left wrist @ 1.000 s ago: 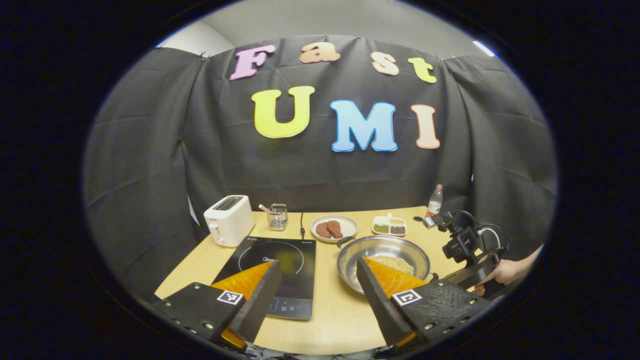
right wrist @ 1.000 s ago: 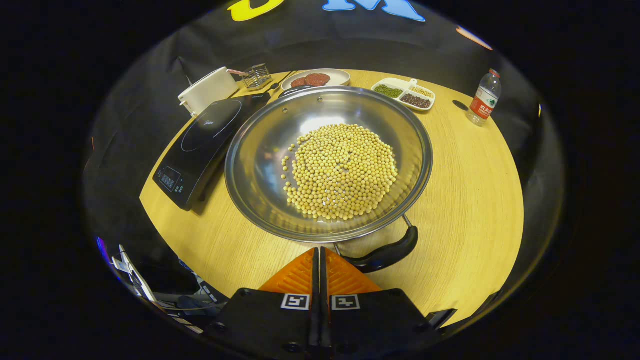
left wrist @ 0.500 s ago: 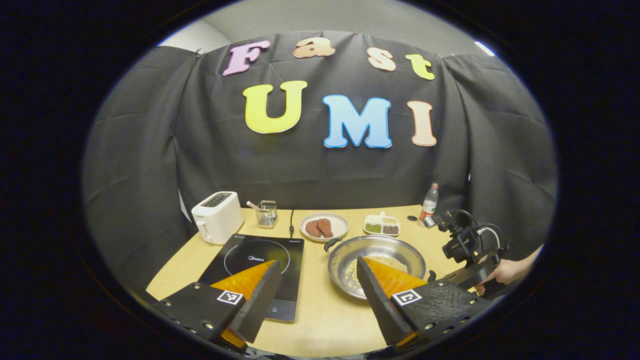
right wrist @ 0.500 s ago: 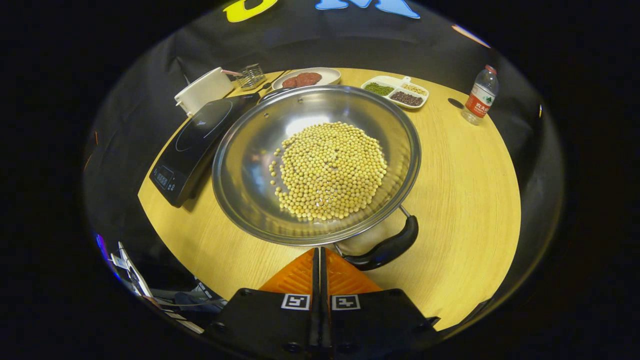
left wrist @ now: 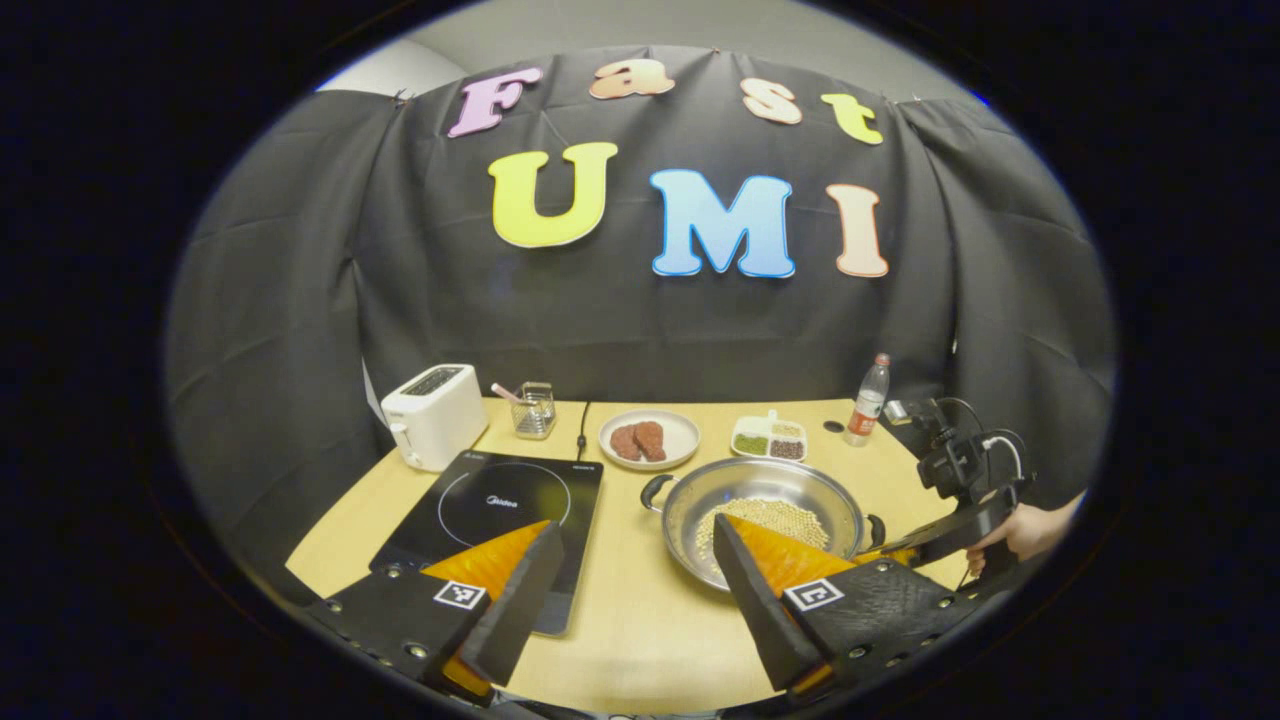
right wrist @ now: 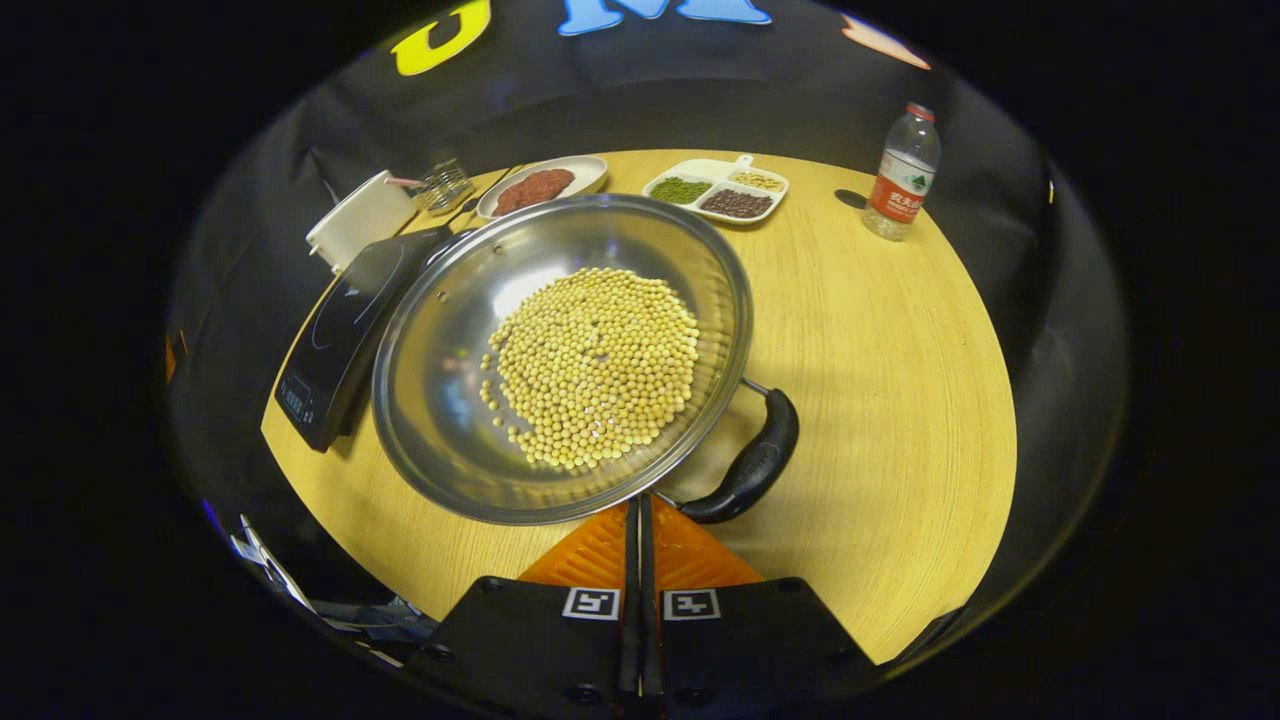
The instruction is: First push the handle of the pot to place it horizontally, then grasp the pot with both hands and set it on the induction cooktop.
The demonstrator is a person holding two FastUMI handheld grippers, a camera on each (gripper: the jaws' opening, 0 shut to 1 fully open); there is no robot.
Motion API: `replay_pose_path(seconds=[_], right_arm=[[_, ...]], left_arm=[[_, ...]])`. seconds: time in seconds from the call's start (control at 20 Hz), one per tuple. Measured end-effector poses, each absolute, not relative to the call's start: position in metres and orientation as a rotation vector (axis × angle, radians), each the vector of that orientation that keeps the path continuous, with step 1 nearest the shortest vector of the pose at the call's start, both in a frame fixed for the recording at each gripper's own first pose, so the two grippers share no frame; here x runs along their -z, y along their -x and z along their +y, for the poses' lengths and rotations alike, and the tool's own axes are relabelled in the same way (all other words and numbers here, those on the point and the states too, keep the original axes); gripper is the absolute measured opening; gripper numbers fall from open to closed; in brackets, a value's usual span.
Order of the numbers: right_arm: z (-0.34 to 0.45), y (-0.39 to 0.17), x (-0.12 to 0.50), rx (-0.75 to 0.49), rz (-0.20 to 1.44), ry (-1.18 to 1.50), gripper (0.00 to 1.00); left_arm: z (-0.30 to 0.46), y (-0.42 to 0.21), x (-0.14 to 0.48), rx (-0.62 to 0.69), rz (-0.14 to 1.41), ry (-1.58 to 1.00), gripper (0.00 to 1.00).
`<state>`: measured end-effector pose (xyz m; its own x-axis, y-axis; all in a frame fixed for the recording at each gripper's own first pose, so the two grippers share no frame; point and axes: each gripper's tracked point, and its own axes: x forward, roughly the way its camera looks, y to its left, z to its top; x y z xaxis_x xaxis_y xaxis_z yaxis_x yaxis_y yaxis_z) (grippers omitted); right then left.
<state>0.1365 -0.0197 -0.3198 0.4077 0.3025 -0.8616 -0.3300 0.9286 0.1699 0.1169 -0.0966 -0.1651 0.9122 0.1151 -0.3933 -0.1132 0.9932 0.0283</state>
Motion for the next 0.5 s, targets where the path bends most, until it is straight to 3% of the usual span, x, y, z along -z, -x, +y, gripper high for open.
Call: replay_pose_path(seconds=[0.5], right_arm=[[-0.042, -0.187, 0.322, -0.326, 1.055, -0.119, 0.02]], left_arm=[[-0.139, -0.130, 0.180, -0.189, 0.460, 0.114, 0.89]])
